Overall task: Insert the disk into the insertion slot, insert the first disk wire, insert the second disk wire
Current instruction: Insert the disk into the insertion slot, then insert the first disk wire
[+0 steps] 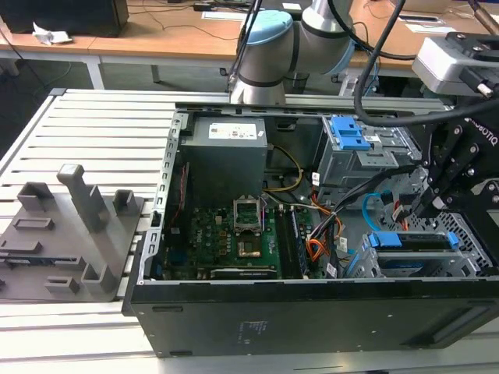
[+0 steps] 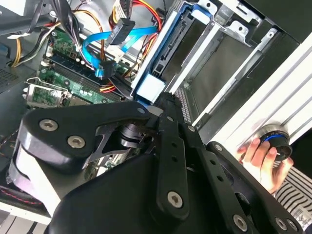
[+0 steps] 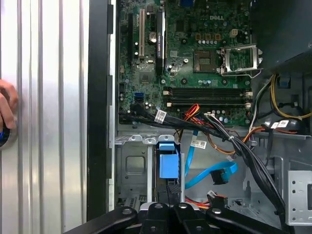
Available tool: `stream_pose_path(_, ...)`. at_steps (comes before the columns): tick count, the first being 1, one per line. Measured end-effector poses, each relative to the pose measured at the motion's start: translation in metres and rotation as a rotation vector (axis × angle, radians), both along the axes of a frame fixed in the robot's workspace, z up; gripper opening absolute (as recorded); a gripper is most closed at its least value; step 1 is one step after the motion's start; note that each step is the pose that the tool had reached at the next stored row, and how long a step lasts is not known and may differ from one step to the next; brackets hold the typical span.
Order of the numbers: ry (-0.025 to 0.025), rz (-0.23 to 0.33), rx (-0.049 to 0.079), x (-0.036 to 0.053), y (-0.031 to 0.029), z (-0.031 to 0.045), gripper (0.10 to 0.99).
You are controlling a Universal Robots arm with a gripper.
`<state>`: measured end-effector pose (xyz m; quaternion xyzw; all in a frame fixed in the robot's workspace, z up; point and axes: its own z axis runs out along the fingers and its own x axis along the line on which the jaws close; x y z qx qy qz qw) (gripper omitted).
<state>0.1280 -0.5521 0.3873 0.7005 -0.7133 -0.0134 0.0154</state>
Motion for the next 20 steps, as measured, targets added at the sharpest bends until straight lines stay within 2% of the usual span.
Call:
stream_pose_path(2,0.0000,0.000,0.000,0.0017,-0.0031,-0.0079,0.106)
stream_pose_path(4,0.0000,0.000,0.000,0.0036,-0.0034,-0.0104,0.106)
stream_pose_path(20,0.0000,0.000,0.000,0.0043,-0.0034,-0.0109,0.114)
